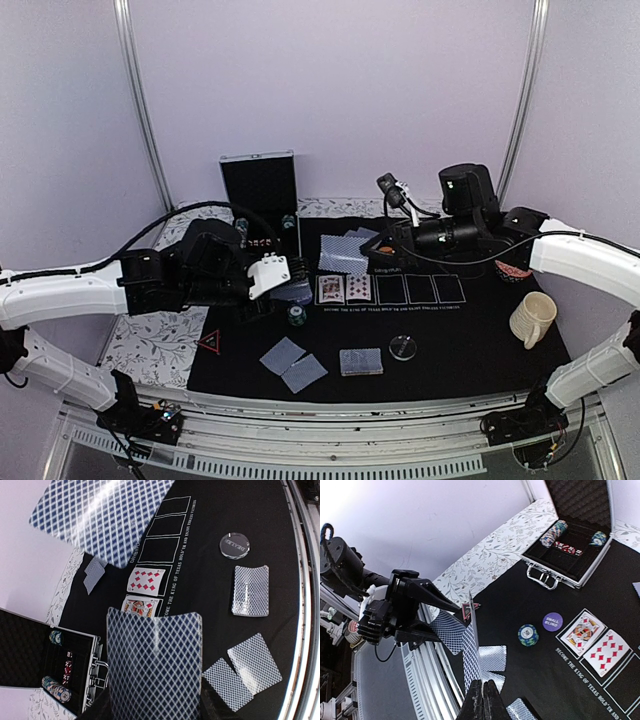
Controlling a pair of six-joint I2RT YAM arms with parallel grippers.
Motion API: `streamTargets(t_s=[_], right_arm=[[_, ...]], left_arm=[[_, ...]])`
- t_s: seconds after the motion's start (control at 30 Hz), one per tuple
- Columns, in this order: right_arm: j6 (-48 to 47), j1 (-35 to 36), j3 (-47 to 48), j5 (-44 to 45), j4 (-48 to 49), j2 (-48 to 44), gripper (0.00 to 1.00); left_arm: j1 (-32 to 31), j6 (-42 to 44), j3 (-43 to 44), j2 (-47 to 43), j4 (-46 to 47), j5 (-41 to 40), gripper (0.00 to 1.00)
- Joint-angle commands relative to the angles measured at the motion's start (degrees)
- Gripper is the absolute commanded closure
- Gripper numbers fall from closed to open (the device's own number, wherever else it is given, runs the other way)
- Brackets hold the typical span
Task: Distribute texas hold em gaming equipment
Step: Pick up the poker card from the face-down deck piles, then flop the poker card in the community card area.
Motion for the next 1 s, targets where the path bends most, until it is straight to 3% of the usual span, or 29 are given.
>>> streamTargets(t_s=[0.0,0.23,0.4,0.53,0.73,0.97], right_arm=[[-1.8,-2.4,1.6,7.1,-4.9,-2.7,0.98],[-12.8,-3.4,7.9,43.7,-19.2,4.3,0.98],[-24.9,-3.3,10.8,58.1,-19.5,15.3,0.98],[-35.8,-3.2,12.0,66.1,-14.3,22.1,0.98],[-45.4,-1.7,11.2,68.1,-8.7,31.0,0.98],[-47.1,1.8,10.2,55.0,-12.4,36.9,0.98]], left_arm=[[1.3,-1.7,-0.6,-1.0,0.8,0.0,0.54],[2.3,-3.0,-2.1,-3.2,1.2,-0.7,0.54],[2.8,-3.7,-3.8,-5.6,1.3,-1.0,0.54],[3.0,-3.9,-4.9,-7.5,1.0,-1.2,0.54],[3.5,-3.8,-5.8,-8.5,0.9,-1.2,0.54],[3.9,-3.5,-6.0,-8.0,1.2,-0.5,0.54]])
